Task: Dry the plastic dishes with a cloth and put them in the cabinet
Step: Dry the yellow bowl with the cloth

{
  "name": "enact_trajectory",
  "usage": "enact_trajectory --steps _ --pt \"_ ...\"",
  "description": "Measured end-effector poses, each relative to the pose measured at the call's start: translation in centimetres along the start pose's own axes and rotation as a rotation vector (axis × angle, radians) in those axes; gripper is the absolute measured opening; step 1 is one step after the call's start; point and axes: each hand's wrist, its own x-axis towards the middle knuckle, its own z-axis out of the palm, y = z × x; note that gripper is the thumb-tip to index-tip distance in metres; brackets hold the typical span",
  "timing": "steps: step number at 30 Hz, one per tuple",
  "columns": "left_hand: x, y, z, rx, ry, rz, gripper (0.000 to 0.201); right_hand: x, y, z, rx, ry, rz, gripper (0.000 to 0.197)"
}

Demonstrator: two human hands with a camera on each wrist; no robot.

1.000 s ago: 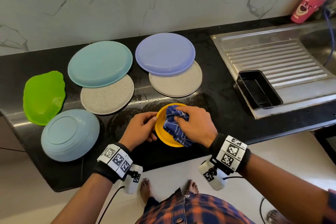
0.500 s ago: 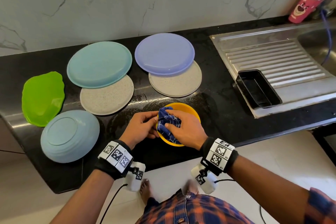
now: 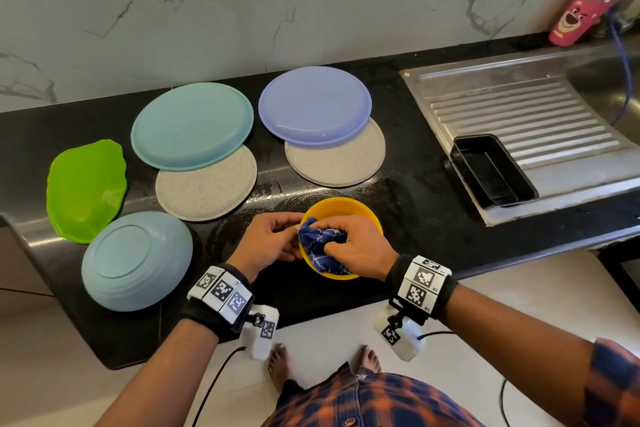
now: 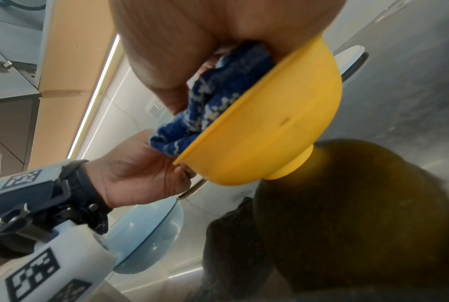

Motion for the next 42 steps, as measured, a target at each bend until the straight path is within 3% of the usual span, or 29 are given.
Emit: enact_trajectory --steps 4,11,14,18,24,29,32,35,38,40,42 --pt "0.3 0.1 0.0 0.055 0.032 0.009 0.019 -0.1 0.3 0.8 0.002 0.005 0.000 0.038" --pt "1.7 0.4 -0.4 0.378 0.037 0.057 0.017 0.4 -0.4 -2.0 -0.016 -0.274 -0.001 0.039" --pt "1.7 0.5 -0.3 0.342 0.036 0.040 0.015 0.7 -0.5 -2.5 -0.027 -0.337 -0.012 0.034" --pt "1.5 0.5 0.0 0.258 0.039 0.048 0.021 0.3 0.3 -1.8 -0.018 -0.248 -0.005 0.041" --pt "2.7 0.7 0.7 0.475 -0.086 0.222 0.035 -0.4 1.1 -0.8 0.031 -0.148 -0.010 0.051" --pt "3.3 1.2 1.2 0.576 -0.079 0.249 0.054 -0.1 -0.1 -2.0 -0.025 -0.296 -0.010 0.040" --pt "3.3 0.9 1.7 0.617 -0.064 0.278 0.056 0.4 -1.8 -3.8 -0.266 -0.497 -0.027 0.032" --pt "3.4 1.0 2.2 0.626 -0.063 0.257 0.054 1.1 -4.1 -5.8 -0.890 -0.696 -0.151 0.020" --pt "3.7 1.0 2.1 0.629 -0.064 0.237 0.050 1.6 -6.1 -7.3 -1.304 -0.614 -0.338 0.014" --pt "3.7 1.0 1.8 0.665 -0.058 0.239 0.051 2.2 -6.7 -8.3 -1.372 -0.463 -0.412 0.016" --pt "3.4 0.9 1.7 0.669 -0.033 0.233 0.051 2.5 -6.7 -8.5 -1.377 -0.400 -0.427 0.010"
